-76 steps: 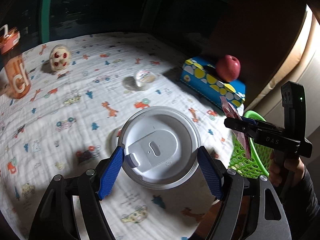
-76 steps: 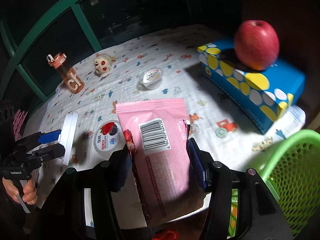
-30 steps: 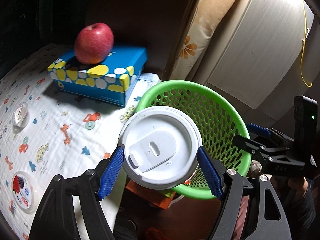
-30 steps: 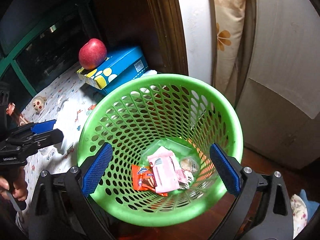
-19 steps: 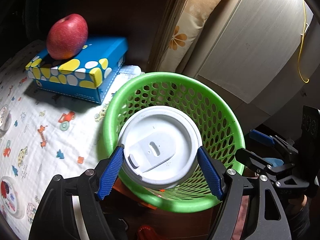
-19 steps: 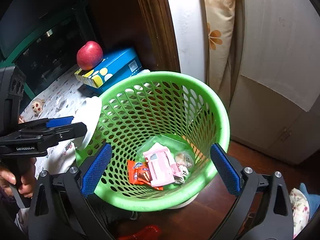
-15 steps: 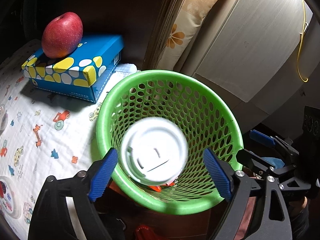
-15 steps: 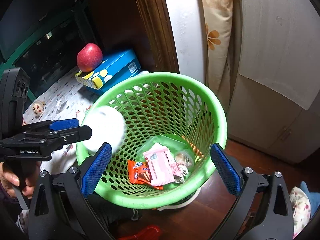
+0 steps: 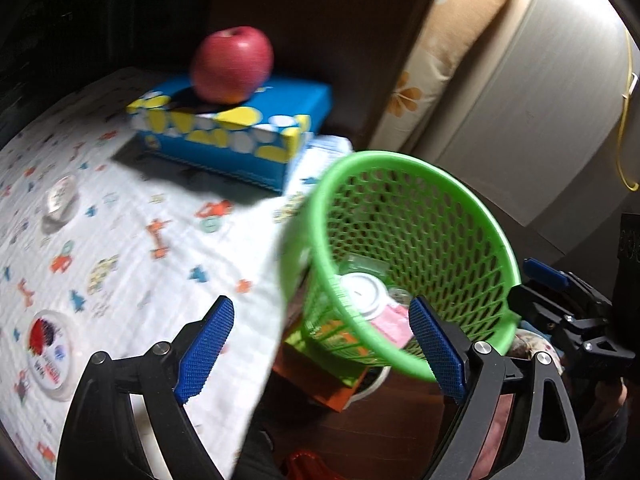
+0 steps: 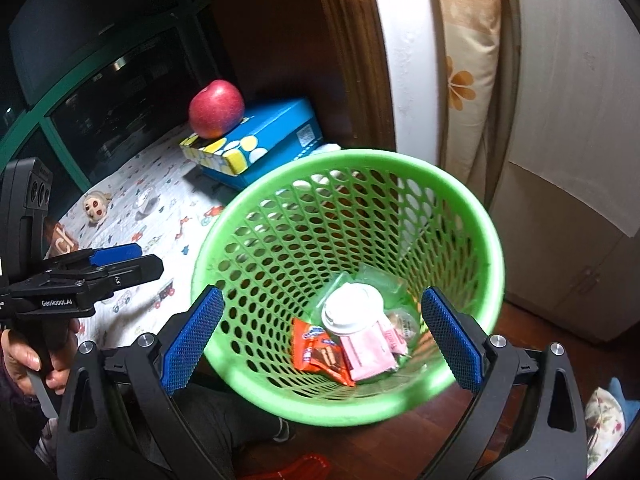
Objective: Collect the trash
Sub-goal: 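Move the left gripper toward the strawberry-print clear yogurt lid on the table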
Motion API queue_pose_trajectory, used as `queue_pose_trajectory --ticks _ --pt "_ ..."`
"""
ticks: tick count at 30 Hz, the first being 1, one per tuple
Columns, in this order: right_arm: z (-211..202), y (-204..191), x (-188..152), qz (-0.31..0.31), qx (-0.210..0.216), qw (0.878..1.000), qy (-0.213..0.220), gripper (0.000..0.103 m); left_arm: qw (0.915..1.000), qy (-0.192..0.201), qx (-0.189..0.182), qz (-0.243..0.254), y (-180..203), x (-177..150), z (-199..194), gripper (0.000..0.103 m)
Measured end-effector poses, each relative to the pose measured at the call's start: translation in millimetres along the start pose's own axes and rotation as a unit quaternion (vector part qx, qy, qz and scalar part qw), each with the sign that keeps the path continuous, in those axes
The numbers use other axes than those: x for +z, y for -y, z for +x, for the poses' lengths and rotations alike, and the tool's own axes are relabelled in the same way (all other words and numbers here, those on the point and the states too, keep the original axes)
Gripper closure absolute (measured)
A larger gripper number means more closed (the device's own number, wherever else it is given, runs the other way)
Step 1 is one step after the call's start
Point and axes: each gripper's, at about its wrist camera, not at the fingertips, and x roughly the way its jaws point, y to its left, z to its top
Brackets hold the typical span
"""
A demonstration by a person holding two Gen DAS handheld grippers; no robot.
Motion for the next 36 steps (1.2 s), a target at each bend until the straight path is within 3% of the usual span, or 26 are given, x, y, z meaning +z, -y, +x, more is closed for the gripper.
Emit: queue_pose_trajectory --ticks 8,19,26,36 --pt "11.3 -34.0 8.0 -0.028 0.024 0.999 -0.004 0.005 0.9963 0.016 0.07 -0.047 -64.1 -16.8 -24.0 0.015" --pt "34.4 -84.1 11.6 -0.064 0.061 0.996 -0.021 0.005 0.9788 0.013 0.171 -0.112 -161.8 -58.9 -45.2 0.012" --pt "44.9 -113.0 14.3 -0.087 0.081 0.993 -0.03 0.005 0.9739 -0.004 0.186 -0.13 -193.8 -70.7 -40.6 0.012" --pt "54.4 -135.0 13.5 -0.105 0.091 0.989 -0.042 0.005 0.9733 -0.027 0.194 -0.119 -205.2 -67.9 -16.6 0.012"
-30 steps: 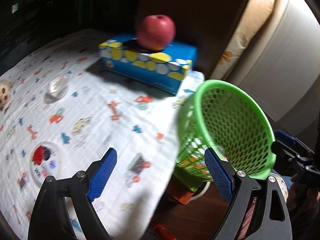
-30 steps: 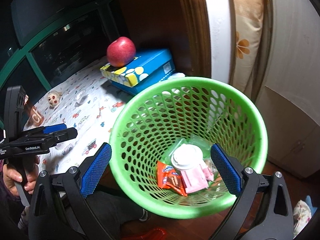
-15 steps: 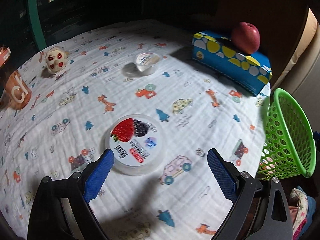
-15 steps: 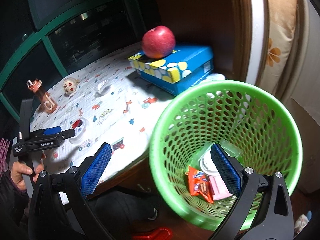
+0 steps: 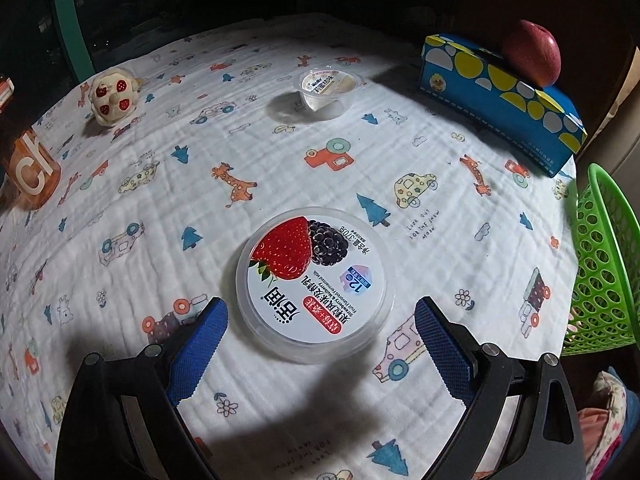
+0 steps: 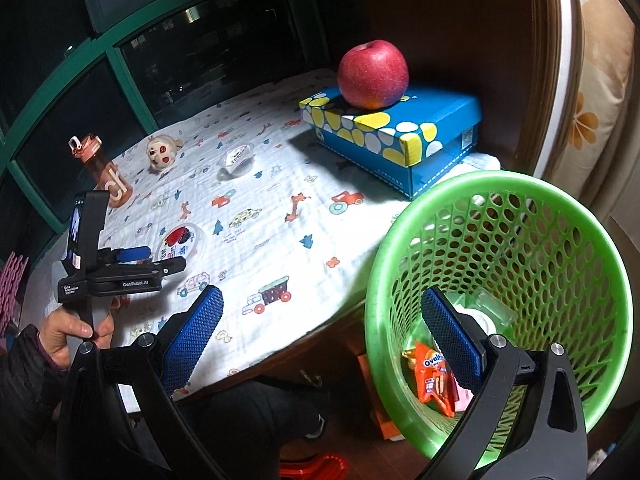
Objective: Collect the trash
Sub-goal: 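Move the left gripper toward the strawberry-print clear yogurt lid on the table, then grasp the strawberry-print lid with left gripper while right grasps the jasmine-citrus jelly cup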
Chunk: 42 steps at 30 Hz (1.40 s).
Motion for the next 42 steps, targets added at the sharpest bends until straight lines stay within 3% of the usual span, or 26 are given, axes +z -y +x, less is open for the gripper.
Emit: queue_pose_trajectory --ticks 13,24,42 --pt "16.7 -12.9 7.2 -0.013 0.01 1.0 -0.011 0.005 0.9998 -0.013 -0.016 -0.004 -7.1 4.5 20.9 0.015" --pt "41.7 -33.2 24.1 -0.044 0.024 0.999 -0.022 0.005 0.9993 0.018 -0.02 -0.025 -28.6 3.1 -12.0 0.016" --pt "171.5 -118.1 110.4 -0.138 0.043 0.988 -0.055 0.005 0.995 0.053 -0.019 -0.083 -81.5 -5.5 -60.2 0.016"
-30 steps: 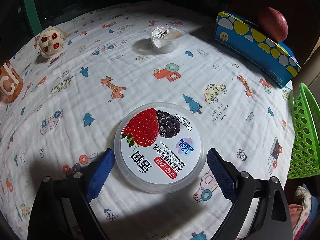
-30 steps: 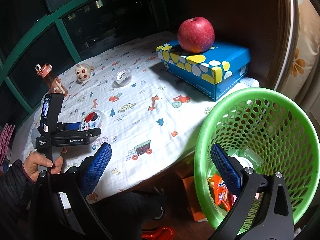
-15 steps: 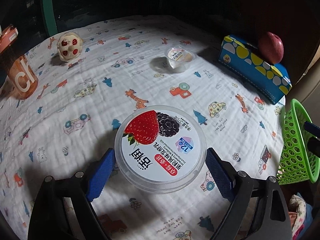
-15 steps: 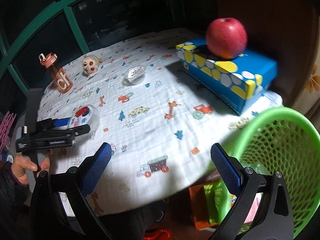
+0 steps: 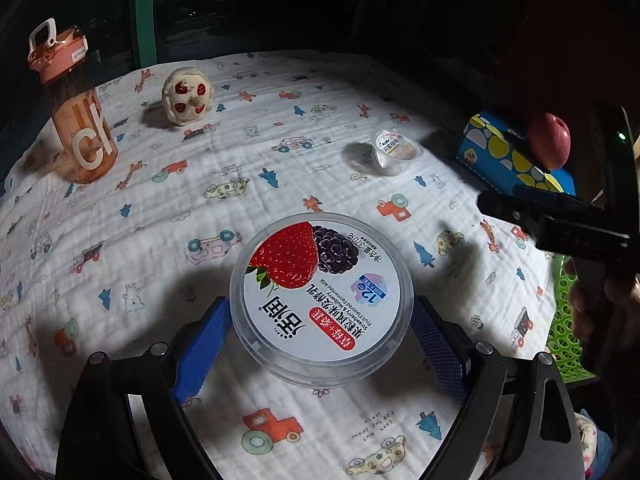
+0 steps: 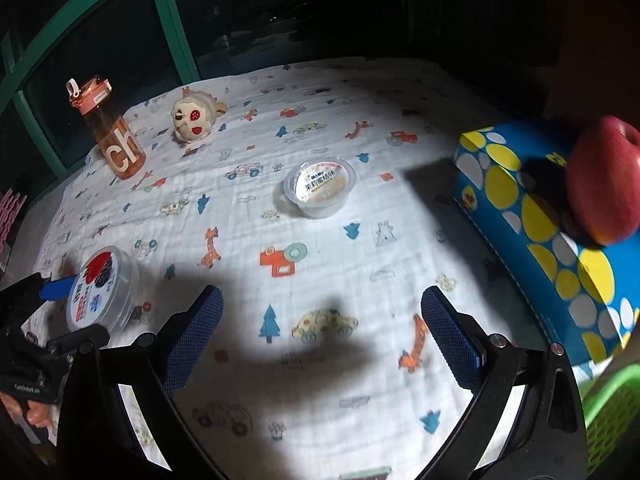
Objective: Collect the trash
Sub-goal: 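Grasp the strawberry-print lid with left gripper while right grasps the jasmine-citrus jelly cup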
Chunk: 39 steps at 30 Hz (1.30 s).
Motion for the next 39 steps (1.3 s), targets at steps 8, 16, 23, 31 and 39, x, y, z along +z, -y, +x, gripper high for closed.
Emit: queue_pose_trajectory --ticks 8,16,23,31,39 --pt "58.3 -6.3 41.8 -0.019 -0.011 0.999 -0.025 0.005 0.9999 0.0 -0.007 -0.014 -11.2 0.5 0.9 0.016" --pt "101.4 -3.8 62.6 -0.022 -0.03 0.998 -0.045 0.011 0.9997 -0.005 -0.01 -0.021 -19.4 2.4 8.0 0.016" --pt "121.1 2.8 70.0 -0.008 -0.039 0.998 -0.057 0.027 0.9996 -0.008 -0.014 -0.025 -21.4 2.6 12.0 0.016" --pt "105.9 -1.4 66.3 -0.001 -0.025 0.999 -0.046 0.035 0.9995 -0.008 -0.015 -0.027 -21.2 2.4 11.4 0.016" --pt "52.7 0.1 42.3 0.016 -0.01 0.999 -0.028 0.035 0.9996 0.001 -0.017 -0.021 -10.3 -0.1 -1.9 0.018"
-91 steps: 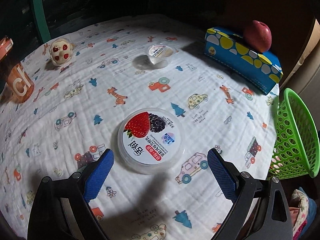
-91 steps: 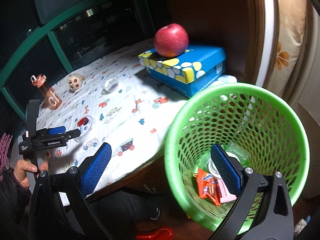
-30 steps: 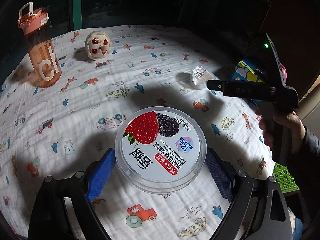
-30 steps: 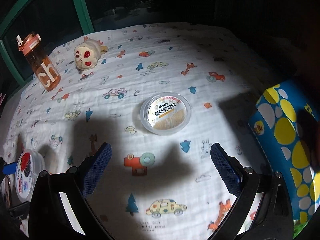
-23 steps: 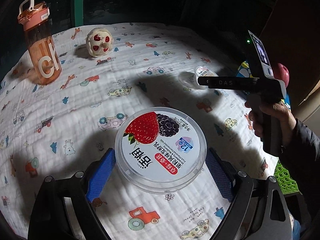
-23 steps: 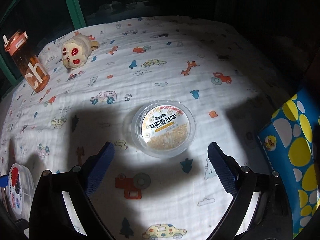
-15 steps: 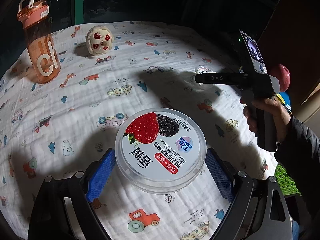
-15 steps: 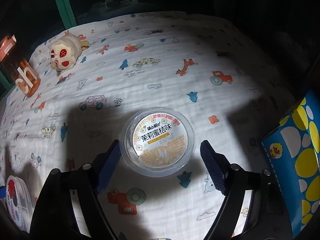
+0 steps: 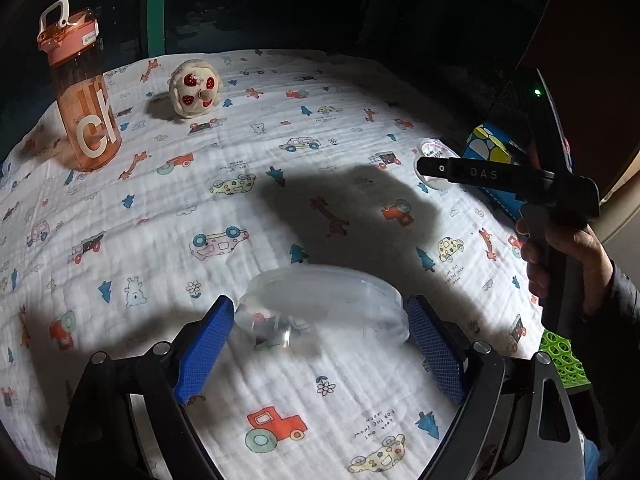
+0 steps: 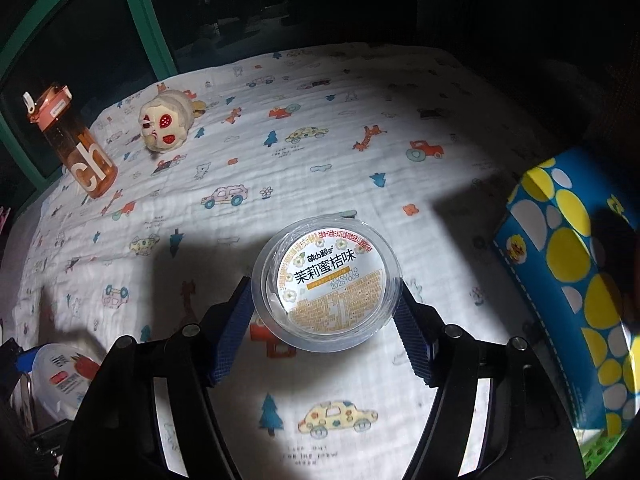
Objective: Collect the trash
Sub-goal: 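Grasp the strawberry-print lid with left gripper while right grasps the jasmine-citrus jelly cup, then carry lid and jelly cup to the green basket while right gripper opens over it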
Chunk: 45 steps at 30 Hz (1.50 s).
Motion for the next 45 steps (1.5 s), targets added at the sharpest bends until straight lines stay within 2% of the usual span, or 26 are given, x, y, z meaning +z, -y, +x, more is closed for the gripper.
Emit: queue_pose_trajectory --ticks 1,2,3,13,15,16,17,19,21,27,30,35,45 --pt "-7.6 1.7 -4.9 0.002 0.0 1.0 0.002 0.035 1.0 0.001 -0.003 0.001 2.5 -0.8 -1.5 0.019" --pt "-15.6 2.8 -10.5 0.002 -0.002 1.0 0.006 0.035 1.0 0.002 -0.005 0.003 5.4 -1.8 -3.0 0.028" --pt "-23.7 4.1 -16.6 0.002 -0.006 1.0 0.009 0.035 1.0 0.0 -0.007 0.007 8.8 -2.7 -3.4 0.031" --pt "-78.1 19.3 -69.4 0.013 -0.012 0.999 0.027 0.035 0.9996 -0.023 -0.01 0.01 19.5 -21.2 2.8 0.031" --pt "-85.4 22.2 -76.9 0.02 -0.009 0.999 0.03 0.035 0.9995 -0.028 -0.007 0.011 17.9 -24.0 3.4 0.028" --pt "-89.3 23.8 -80.9 0.024 -0.007 0.999 0.032 0.035 0.9994 -0.031 -0.004 0.013 16.8 -26.0 3.6 0.019" --pt "-92.8 25.1 -83.7 0.026 -0.005 0.999 0.034 0.035 0.9994 -0.032 0.0 0.014 15.8 -27.7 3.5 0.015" --pt "-99.2 27.1 -90.0 0.03 -0.002 0.999 0.036 0.035 0.9992 -0.034 0.001 0.019 13.4 -30.9 3.7 0.015" --pt "-105.9 29.2 -97.1 0.032 -0.002 0.999 0.038 0.035 0.9986 -0.043 0.007 0.028 11.7 -34.1 7.4 0.01" --pt "-128.8 34.7 -113.6 0.043 -0.002 0.998 0.052 0.035 0.9958 -0.077 0.023 0.044 5.4 -47.7 24.9 0.008" --pt "-140.1 38.9 -122.3 0.048 -0.005 0.997 0.057 0.035 0.9948 -0.078 0.038 0.053 4.0 -51.3 31.0 0.008" --pt "-159.1 45.2 -135.3 0.052 -0.019 0.996 0.067 0.035 0.9949 -0.087 0.031 0.041 0.0 -52.7 37.5 0.008" --pt "-183.6 67.5 -162.3 0.086 -0.038 0.993 0.077 0.035 0.9942 -0.084 0.028 0.062 10.4 -53.0 35.4 0.008"
